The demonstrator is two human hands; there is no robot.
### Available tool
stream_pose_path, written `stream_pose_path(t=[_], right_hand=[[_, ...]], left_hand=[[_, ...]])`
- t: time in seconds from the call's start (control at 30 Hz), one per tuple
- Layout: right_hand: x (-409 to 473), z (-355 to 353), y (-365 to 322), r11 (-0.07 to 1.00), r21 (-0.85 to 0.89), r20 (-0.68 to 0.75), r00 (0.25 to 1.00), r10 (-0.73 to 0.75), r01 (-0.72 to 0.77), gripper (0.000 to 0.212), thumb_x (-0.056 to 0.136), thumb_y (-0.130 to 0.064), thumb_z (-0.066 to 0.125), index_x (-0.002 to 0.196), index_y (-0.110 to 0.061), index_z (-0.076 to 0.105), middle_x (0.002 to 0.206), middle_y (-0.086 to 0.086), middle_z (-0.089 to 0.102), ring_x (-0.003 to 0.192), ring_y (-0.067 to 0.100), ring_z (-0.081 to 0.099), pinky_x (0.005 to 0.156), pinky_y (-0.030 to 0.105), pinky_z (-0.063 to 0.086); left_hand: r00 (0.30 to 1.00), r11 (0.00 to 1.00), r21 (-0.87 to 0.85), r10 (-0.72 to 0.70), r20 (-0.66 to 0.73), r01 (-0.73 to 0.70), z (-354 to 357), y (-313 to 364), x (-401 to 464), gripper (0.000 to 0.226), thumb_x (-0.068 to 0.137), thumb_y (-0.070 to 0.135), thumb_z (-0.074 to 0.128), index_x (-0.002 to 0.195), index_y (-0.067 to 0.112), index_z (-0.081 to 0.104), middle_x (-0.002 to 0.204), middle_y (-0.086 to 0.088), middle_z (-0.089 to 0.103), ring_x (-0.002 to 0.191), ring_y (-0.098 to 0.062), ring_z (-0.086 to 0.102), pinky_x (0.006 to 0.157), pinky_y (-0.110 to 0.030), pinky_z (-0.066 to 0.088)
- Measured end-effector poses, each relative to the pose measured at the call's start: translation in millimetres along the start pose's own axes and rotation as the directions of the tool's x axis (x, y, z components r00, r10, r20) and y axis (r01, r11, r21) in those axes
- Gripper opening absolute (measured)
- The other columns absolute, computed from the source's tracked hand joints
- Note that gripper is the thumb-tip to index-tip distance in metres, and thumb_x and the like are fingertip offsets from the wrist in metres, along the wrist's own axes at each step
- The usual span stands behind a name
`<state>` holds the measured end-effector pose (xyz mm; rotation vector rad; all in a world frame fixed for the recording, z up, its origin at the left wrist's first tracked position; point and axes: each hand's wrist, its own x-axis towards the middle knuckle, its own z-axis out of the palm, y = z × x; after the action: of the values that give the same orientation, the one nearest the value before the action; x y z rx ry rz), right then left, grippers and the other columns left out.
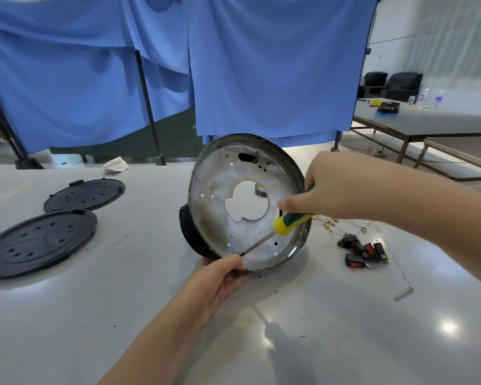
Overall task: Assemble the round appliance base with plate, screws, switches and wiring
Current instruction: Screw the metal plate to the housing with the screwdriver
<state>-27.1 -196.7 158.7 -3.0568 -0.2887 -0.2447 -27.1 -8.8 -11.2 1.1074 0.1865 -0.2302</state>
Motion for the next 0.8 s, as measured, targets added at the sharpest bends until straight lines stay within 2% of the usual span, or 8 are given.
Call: stream_pose_path(t=[0.17, 0.27, 0.33, 0.4, 0.47, 0.6, 0.7, 0.8], right_hand=[[5, 7, 42, 0.85, 0.423, 0.296, 0.934, 0.199, -0.315, 0.059, 0.079, -0.063, 0.059, 0.06, -0.008, 0.067, 0.042, -0.002, 0.055, 0.03, 0.009, 0.039, 0.035, 0.015, 0.034], [2, 22, 66, 0.484, 0.714, 0.454, 0.861, 0.231, -0.506, 0.059, 0.066, -0.067, 0.06, 0.063, -0.01, 0.073, 0.052, 0.001, 0.055, 0.035, 0.007, 0.039, 0.034, 0.016, 0.035], [1, 39, 78, 0.19, 0.846, 0.458, 0.862, 0.218, -0.498, 0.062, 0.064, -0.068, 0.057, 0.073, -0.008, 0.068, 0.054, -0.001, 0.054, 0.038, 0.007, 0.042, 0.035, 0.016, 0.037], [-1, 55, 84, 0.042, 0.909, 0.395, 0.888, 0.235, -0.416, 0.063, 0.061, -0.069, 0.058, 0.082, -0.01, 0.06, 0.056, -0.002, 0.056, 0.04, 0.007, 0.044, 0.037, 0.018, 0.039], [-4, 69, 85, 0.075, 0.938, 0.304, 0.905, 0.298, -0.34, 0.063, 0.053, -0.068, 0.066, 0.083, -0.012, 0.058, 0.057, -0.003, 0.056, 0.044, 0.007, 0.046, 0.042, 0.019, 0.042], [-8, 95, 87, 0.354, 0.895, 0.069, 0.868, 0.492, -0.272, 0.052, 0.058, -0.053, 0.081, 0.077, -0.014, 0.053, 0.064, 0.002, 0.051, 0.054, 0.013, 0.048, 0.056, 0.027, 0.044], [-5, 110, 86, 0.425, 0.883, -0.067, 0.843, 0.533, -0.199, 0.045, 0.065, -0.041, 0.083, 0.073, -0.014, 0.047, 0.065, 0.002, 0.046, 0.057, 0.016, 0.045, 0.056, 0.029, 0.039], [3, 120, 81, 0.408, 0.889, -0.02, 0.872, 0.489, -0.209, 0.037, 0.067, -0.031, 0.084, 0.074, -0.012, 0.053, 0.064, 0.003, 0.054, 0.058, 0.018, 0.052, 0.058, 0.033, 0.045]], left_hand=[[0.999, 0.999, -0.033, 0.023, 0.035, -0.022, -6, 4, 4, 0.028, 0.076, -0.001, 0.062, 0.104, 0.002, 0.066, 0.107, -0.012, 0.073, 0.094, -0.025, 0.072, 0.076, -0.03, 0.059], [0.999, 0.999, -0.038, 0.029, 0.039, -0.028, -9, 11, 4, 0.008, 0.071, 0.009, 0.065, 0.074, 0.012, 0.071, 0.085, -0.009, 0.07, 0.082, -0.027, 0.071, 0.071, -0.032, 0.059], [0.999, 0.999, -0.027, 0.03, 0.011, -0.03, -10, 15, 4, 0.02, 0.079, 0.013, 0.061, 0.063, 0.016, 0.072, 0.074, -0.007, 0.068, 0.068, -0.024, 0.069, 0.065, -0.032, 0.058], [1.0, 1.0, -0.009, 0.027, -0.002, -0.027, -10, 16, 4, 0.032, 0.084, 0.017, 0.057, 0.056, 0.017, 0.072, 0.064, -0.004, 0.065, 0.056, -0.02, 0.065, 0.061, -0.032, 0.057], [1.0, 1.0, 0.018, 0.023, -0.005, -0.023, -10, 17, 3, 0.037, 0.086, 0.02, 0.056, 0.052, 0.018, 0.071, 0.058, -0.002, 0.062, 0.05, -0.017, 0.062, 0.059, -0.032, 0.057], [0.999, 0.997, 0.073, 0.035, -0.018, -0.034, -15, 22, 5, 0.031, 0.084, 0.027, 0.058, 0.058, 0.021, 0.074, 0.062, -0.001, 0.064, 0.051, -0.017, 0.063, 0.058, -0.034, 0.056], [0.998, 0.995, 0.095, 0.042, -0.052, -0.037, -23, 28, 7, 0.022, 0.075, 0.037, 0.062, 0.059, 0.023, 0.071, 0.065, -0.001, 0.06, 0.055, -0.018, 0.056, 0.063, -0.036, 0.054], [0.996, 0.994, 0.103, 0.038, -0.077, -0.03, -27, 35, 7, 0.016, 0.064, 0.038, 0.064, 0.062, 0.023, 0.067, 0.07, -0.003, 0.053, 0.062, -0.019, 0.042, 0.073, -0.041, 0.047]])
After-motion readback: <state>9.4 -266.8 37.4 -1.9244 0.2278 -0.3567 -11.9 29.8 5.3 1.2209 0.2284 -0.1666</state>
